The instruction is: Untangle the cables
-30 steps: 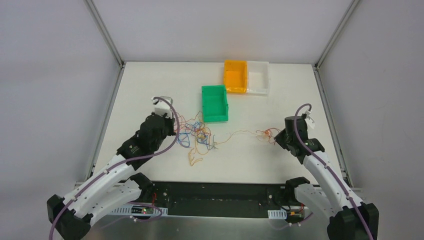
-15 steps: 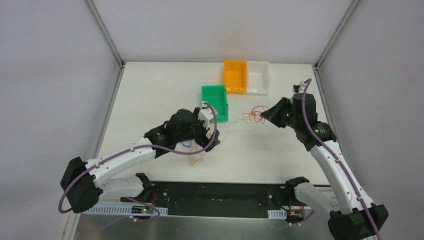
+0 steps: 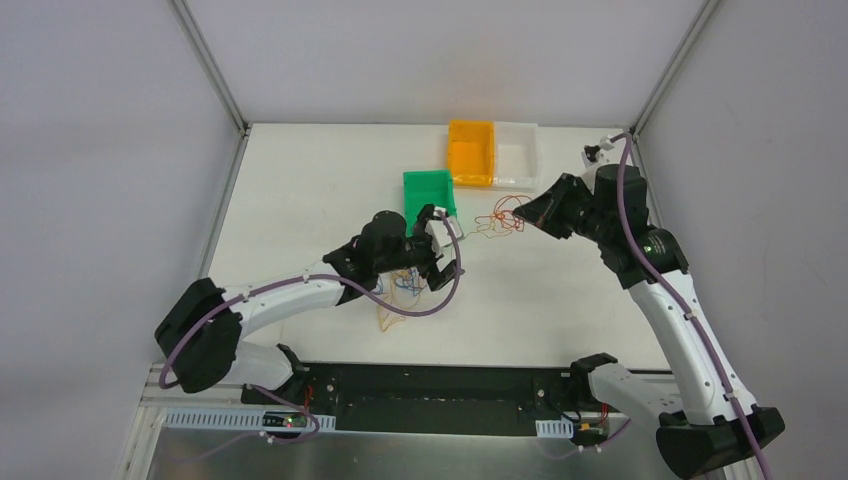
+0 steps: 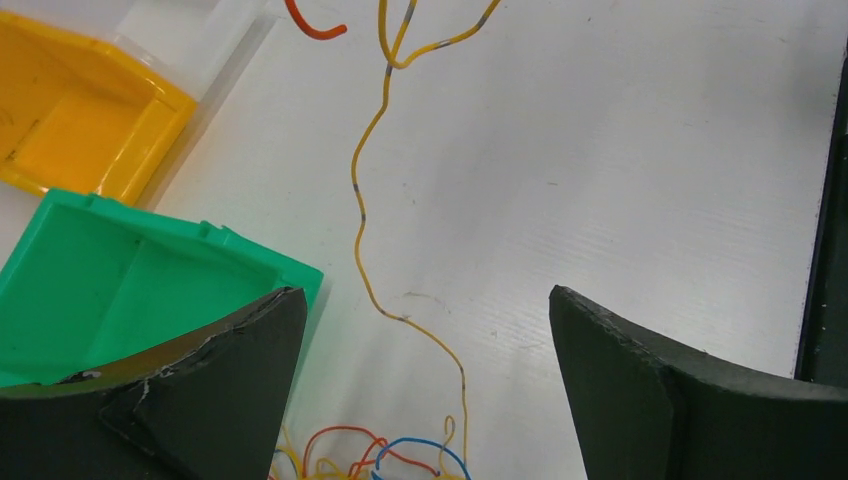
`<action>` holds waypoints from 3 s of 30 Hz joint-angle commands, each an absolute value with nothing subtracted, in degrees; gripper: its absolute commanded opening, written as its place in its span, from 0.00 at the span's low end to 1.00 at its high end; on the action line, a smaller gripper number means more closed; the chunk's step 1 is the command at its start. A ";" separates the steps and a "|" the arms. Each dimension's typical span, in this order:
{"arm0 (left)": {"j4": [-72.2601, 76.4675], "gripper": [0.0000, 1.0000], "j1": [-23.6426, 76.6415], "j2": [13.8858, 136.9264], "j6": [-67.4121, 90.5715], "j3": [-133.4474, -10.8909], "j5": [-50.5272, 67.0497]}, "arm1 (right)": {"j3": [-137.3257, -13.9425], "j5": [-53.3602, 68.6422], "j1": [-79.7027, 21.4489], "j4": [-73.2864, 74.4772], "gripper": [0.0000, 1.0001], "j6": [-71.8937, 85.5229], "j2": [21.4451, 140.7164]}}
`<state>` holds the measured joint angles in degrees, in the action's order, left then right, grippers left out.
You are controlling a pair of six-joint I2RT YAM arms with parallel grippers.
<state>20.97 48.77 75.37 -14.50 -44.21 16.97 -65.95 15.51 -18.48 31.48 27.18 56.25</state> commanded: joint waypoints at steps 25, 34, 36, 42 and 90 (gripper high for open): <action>2.27 0.00 44.67 60.23 12.80 -31.07 -28.53 | -63.12 -41.19 -16.15 46.23 0.00 33.74 46.90; -0.69 0.00 42.54 45.54 14.91 -24.62 -27.70 | -61.10 -30.72 -15.02 39.80 0.00 33.57 50.89; -0.75 0.00 42.58 45.93 14.36 -25.05 -25.94 | -61.76 -27.87 -14.98 37.47 0.00 32.65 52.91; -1.23 0.00 42.54 44.71 15.02 -24.99 -25.10 | -67.81 -22.14 -14.96 32.78 0.00 32.14 61.21; 1.85 0.00 42.67 43.56 9.78 -25.76 -4.16 | -102.44 -24.30 -12.40 31.41 0.00 31.95 126.19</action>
